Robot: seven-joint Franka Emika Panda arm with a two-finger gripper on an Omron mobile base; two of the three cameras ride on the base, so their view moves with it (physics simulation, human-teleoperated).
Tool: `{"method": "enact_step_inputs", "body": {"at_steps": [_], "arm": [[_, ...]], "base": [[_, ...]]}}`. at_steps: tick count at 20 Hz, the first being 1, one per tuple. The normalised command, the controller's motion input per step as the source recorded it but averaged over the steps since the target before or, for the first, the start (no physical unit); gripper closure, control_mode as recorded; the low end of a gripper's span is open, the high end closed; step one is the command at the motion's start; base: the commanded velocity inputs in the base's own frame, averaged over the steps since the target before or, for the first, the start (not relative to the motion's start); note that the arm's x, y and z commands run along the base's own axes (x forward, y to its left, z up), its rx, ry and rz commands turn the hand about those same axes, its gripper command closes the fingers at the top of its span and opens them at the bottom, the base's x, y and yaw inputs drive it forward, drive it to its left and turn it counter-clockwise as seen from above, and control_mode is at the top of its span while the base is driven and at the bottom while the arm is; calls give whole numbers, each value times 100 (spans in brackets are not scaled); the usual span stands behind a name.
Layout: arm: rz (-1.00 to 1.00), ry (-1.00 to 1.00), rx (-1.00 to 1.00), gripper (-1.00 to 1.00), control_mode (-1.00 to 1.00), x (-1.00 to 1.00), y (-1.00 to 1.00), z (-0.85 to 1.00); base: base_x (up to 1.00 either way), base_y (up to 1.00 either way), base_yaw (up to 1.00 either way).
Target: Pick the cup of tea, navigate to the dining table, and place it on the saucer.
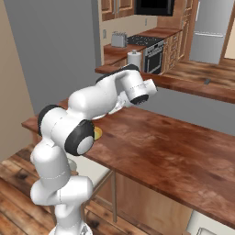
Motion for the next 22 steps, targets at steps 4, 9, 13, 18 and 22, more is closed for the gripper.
{"method": "enact_step_inputs", "body": {"at_steps": [4, 9, 13, 18, 22], "arm": [[-17, 1, 0, 100, -100, 42, 1, -67], [-13, 2, 0, 100, -100, 78, 0, -51], [-7, 0, 0, 100, -100, 62, 10, -30], [-6, 0, 0, 100, -100, 47, 20, -33], [-4, 0, 0, 100, -100, 32, 12, -56]], "base": [[0, 0, 0], [0, 0, 0], [0, 0, 0], [0, 0, 0], [0, 0, 0]]}}
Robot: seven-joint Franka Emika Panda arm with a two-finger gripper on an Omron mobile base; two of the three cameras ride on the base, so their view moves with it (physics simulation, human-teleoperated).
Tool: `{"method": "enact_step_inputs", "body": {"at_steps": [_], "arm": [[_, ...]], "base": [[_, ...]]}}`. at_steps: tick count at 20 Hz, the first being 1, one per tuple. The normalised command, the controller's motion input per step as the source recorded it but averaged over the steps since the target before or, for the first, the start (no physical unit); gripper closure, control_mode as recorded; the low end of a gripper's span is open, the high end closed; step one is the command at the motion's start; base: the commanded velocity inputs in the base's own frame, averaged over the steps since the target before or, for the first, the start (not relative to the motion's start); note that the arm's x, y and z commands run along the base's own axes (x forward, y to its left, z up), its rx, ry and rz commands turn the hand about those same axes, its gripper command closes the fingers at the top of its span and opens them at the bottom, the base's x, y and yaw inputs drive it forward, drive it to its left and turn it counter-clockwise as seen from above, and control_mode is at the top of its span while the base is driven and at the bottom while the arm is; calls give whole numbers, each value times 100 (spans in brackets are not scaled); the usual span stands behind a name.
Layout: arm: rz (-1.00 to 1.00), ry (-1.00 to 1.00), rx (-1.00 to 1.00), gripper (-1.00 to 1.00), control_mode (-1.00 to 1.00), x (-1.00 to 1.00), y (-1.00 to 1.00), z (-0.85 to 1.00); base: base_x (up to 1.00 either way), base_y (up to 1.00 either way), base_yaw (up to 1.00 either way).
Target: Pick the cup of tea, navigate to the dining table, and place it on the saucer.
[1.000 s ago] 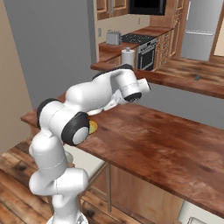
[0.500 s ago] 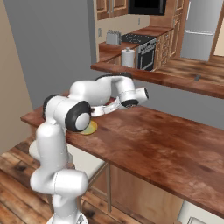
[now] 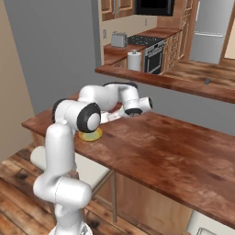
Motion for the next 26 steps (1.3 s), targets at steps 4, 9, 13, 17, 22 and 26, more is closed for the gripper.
{"method": "enact_step_inputs", "body": {"at_steps": [4, 9, 13, 17, 22, 26], "arm": [[0, 0, 0, 100, -100, 15, 13, -56], [0, -1, -1, 100, -100, 4, 24, -39], [0, -5, -3, 100, -100, 9, 28, -23], [0, -7, -3, 100, -100, 19, 29, -11], [0, -8, -3, 100, -100, 5, 18, -11], [0, -12, -3, 100, -100, 0, 8, -1]], "base": [[0, 0, 0], [0, 0, 0], [0, 0, 0], [0, 0, 0], [0, 0, 0], [0, 0, 0]]}}
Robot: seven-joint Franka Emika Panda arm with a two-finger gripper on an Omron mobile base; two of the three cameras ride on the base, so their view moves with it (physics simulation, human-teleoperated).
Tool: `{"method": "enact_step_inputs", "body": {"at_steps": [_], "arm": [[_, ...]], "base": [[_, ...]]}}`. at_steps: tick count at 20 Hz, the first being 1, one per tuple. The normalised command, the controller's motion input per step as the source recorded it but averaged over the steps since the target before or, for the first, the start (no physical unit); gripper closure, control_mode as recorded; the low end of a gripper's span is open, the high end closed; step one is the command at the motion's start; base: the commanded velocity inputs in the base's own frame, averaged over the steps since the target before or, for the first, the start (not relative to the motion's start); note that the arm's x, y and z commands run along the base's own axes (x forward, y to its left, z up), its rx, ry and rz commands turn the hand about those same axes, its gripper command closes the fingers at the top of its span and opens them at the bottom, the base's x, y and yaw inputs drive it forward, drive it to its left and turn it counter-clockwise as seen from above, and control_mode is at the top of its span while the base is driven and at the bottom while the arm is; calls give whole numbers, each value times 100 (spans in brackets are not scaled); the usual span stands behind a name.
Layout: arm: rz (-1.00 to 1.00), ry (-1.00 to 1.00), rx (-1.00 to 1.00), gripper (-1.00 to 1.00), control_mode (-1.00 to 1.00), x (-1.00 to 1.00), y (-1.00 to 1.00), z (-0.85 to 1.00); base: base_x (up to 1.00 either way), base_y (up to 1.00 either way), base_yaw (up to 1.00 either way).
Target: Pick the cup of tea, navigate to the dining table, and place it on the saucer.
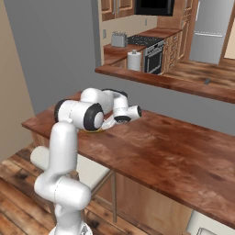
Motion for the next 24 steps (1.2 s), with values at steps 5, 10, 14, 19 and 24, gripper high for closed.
{"method": "enact_step_inputs", "body": {"at_steps": [5, 10, 14, 19, 24], "arm": [[0, -16, -1, 100, -100, 0, 0, 0], [0, -19, 0, 100, -100, -5, 0, 0], [0, -15, 0, 100, -100, -12, 0, 0], [0, -5, 0, 100, -100, -16, 0, 0], [0, 0, -2, 100, -100, -4, -1, 1]], "base": [[0, 0, 0], [0, 0, 0], [0, 0, 0], [0, 0, 0], [0, 0, 0]]}}
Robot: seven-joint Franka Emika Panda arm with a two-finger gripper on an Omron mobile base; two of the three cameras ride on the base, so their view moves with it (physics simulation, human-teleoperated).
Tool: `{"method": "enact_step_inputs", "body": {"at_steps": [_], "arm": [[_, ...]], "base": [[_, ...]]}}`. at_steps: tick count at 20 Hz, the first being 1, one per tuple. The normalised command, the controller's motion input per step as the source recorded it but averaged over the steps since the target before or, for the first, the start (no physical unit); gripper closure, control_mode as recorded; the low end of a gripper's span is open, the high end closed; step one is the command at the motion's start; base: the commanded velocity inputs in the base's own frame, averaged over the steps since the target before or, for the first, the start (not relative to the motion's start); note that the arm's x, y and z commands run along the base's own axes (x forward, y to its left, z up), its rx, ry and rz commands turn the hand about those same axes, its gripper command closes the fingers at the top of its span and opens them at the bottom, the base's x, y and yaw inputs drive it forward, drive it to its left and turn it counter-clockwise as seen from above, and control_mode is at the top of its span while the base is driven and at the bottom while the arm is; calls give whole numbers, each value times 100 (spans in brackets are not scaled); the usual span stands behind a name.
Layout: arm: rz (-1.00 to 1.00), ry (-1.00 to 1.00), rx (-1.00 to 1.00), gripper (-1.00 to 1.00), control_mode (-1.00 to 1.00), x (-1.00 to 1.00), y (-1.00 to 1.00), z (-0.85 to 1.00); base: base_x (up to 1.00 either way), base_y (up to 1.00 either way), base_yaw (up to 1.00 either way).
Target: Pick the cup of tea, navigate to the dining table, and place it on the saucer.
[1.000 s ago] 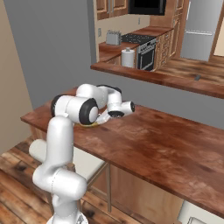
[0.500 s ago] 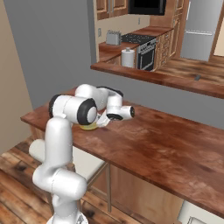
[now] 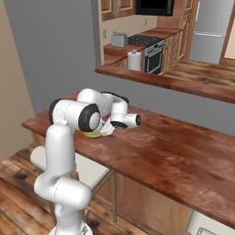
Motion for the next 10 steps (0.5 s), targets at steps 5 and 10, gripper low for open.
{"method": "enact_step_inputs", "body": {"at_steps": [5, 10], "arm": [[0, 1, -4, 100, -100, 0, -5, 5], [0, 3, -3, 100, -100, -2, -19, 2]], "base": [[0, 0, 0], [0, 0, 0]]}}
